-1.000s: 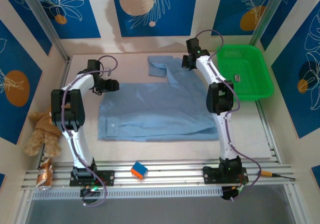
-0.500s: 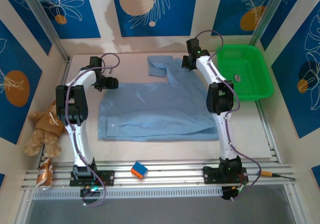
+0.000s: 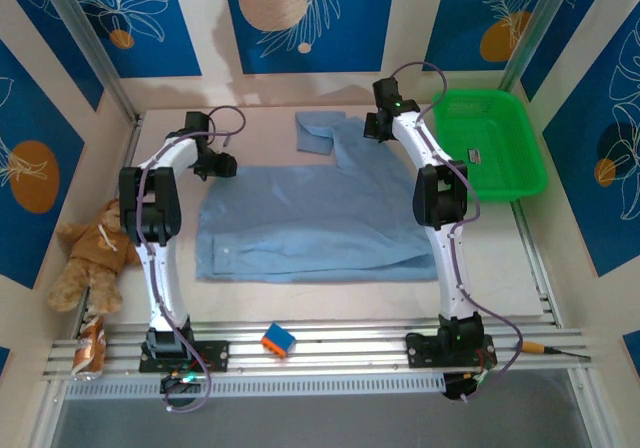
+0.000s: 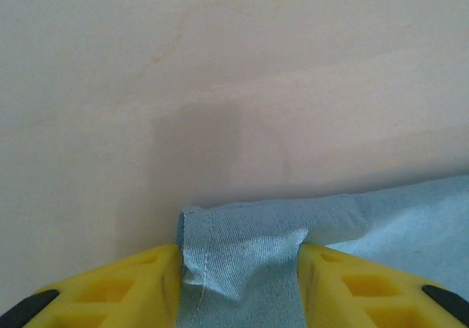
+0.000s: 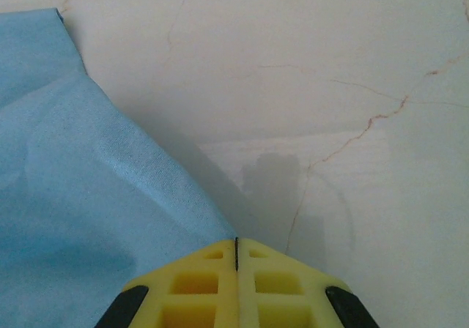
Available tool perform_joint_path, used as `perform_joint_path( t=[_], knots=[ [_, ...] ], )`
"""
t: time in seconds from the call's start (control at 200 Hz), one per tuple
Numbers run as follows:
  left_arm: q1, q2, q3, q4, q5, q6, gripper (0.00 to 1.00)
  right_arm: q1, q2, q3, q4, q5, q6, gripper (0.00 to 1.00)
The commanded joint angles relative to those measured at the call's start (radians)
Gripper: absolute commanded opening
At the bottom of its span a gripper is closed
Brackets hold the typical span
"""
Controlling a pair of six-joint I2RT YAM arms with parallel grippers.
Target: Fold and stack the long sleeve shirts
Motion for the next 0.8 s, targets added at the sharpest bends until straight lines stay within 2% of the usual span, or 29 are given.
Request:
perform_joint_path(
  t=[0.0,0.15,0.31,0.435,0.6,0.795],
  knots=[
    [-0.01,0.02,0.036,-0.02,-0.014,0.027,0.41,-0.006,-0.035,-0.015,-0.012,-0.022,-0.008,0.0],
    [-0.015,0.033,0.058,-0.037,-0.028,0.043,0.31,-0.006,-0.035,-0.014,-0.013,-0.024,-0.008,0.0],
    [-0.017,0.025,0.052,-0.031,-0.038,0.052,0.09,-0.007,-0.033,-0.013,-0.017,-0.024,-0.011,0.0],
    [-0.021,0.0,0.032,-0.015,-0.035,0.058,0.0,-0.003,-0.039,-0.015,-0.025,-0.019,-0.016,0.0],
    [-0.023,-0.066,-0.033,0.044,-0.048,0.052,0.0,-0.004,-0.082,-0.053,0.002,-0.024,-0.005,0.0],
    [-0.023,-0.185,-0.162,0.141,-0.008,0.026,0.0,-0.006,-0.161,-0.111,0.044,-0.054,-0.006,0.0]
  ],
)
